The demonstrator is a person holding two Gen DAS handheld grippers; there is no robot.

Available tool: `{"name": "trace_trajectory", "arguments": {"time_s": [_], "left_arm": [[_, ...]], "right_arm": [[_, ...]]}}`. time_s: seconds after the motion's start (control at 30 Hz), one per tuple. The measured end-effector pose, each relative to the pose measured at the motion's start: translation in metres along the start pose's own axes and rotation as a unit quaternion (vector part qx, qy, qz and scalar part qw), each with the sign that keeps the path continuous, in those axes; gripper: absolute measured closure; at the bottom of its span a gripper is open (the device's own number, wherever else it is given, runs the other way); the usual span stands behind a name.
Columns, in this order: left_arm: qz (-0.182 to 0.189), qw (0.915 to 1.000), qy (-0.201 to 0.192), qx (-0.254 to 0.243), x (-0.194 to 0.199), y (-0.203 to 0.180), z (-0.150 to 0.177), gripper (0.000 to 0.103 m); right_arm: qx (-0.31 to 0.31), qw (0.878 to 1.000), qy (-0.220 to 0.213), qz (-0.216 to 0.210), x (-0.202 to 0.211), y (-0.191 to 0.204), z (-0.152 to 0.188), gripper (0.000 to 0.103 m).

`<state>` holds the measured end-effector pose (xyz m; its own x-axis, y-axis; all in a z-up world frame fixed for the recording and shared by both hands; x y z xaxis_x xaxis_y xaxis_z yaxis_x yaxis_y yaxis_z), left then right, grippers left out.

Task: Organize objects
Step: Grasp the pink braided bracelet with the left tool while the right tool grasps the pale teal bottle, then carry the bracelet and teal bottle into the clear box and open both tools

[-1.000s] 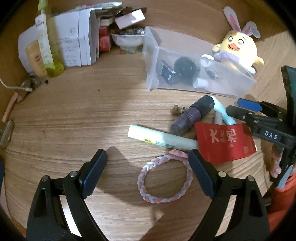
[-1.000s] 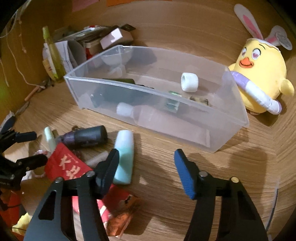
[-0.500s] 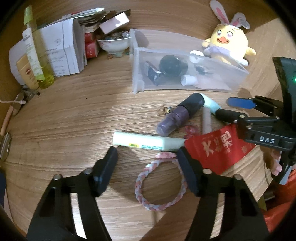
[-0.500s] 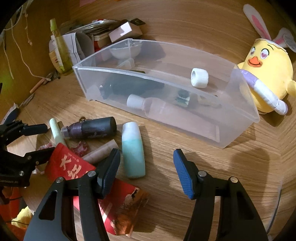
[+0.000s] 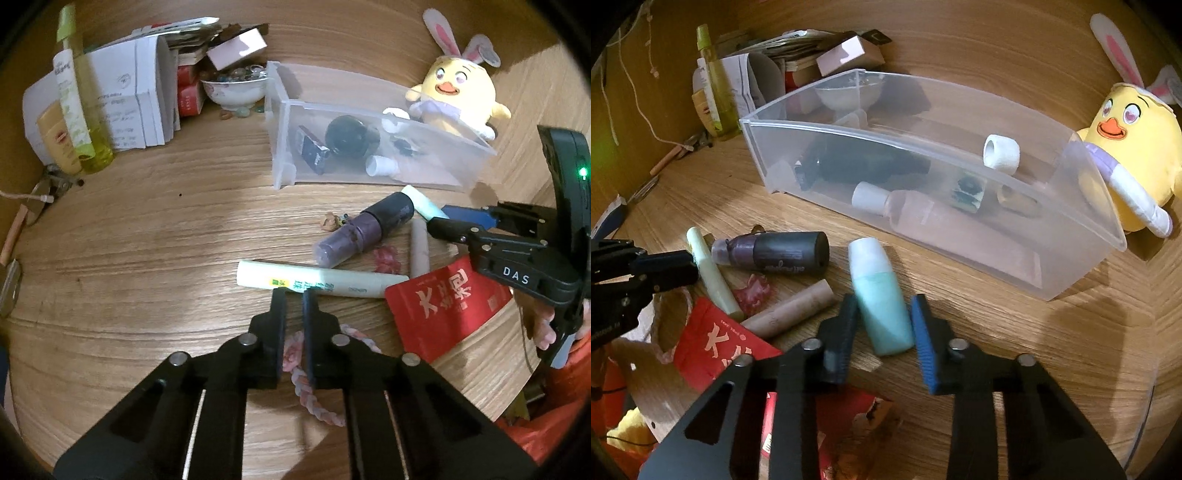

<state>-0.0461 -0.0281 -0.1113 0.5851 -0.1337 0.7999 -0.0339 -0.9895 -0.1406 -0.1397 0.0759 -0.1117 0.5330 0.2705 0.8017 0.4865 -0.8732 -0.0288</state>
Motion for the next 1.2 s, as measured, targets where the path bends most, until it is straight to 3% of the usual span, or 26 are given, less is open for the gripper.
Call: {"name": "trace_trajectory", "arguments": {"time_s": [0.17,0.3,0.43,0.63,0.67,0.73,0.9,1.2], "left_arm": [[0.016,0.9995,-0.005,0.028,0.012,0.010,-0.001,0.094],[0.005,0.9996,-0.016,0.023,0.024,0.013,0.000,0.079],[0.004,0.9999,-0.005,0.008,0.023,0.008,0.007,0.073],[-0.003,0.9999,0.006,0.008,0.015,0.010,0.013,0.073],[-0.002,0.9999,0.007,0.009,0.014,0.011,0.013,0.076],[-0.003,0.9999,0.003,0.009,0.014,0.011,0.014,0.092],[-0.029,0.9995,-0.010,0.003,0.019,0.011,0.015,0.092],[-0.016,0.9974,-0.059,0.039,0.047,0.022,-0.006,0.092]], "right_arm": [[-0.008,1.000,-0.001,0.000,0.002,-0.004,0.003,0.081],[-0.019,1.000,-0.007,-0.003,0.008,-0.009,0.005,0.081],[-0.028,1.000,-0.014,-0.003,0.015,-0.013,0.006,0.081],[-0.042,0.999,-0.023,-0.001,0.026,-0.021,0.011,0.081],[-0.045,0.999,-0.026,0.000,0.029,-0.023,0.012,0.081],[-0.048,0.998,-0.029,0.000,0.033,-0.025,0.013,0.081],[-0.057,0.998,-0.041,0.005,0.043,-0.031,0.013,0.082],[-0.065,0.996,-0.064,0.003,0.062,-0.035,0.012,0.090]]}}
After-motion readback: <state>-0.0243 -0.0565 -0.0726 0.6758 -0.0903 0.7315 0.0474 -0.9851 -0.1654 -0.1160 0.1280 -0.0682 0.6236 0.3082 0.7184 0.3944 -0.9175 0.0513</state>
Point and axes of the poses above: each gripper's, at about its wrist camera, not at the fingertips, and x roughly against the way its jaws point, y to its left, z to its underside, the point moved 5 cm from there along -x, roughly the way its jaws point, and after that the axes turned 1 degree about z, right-handed, at the moved point
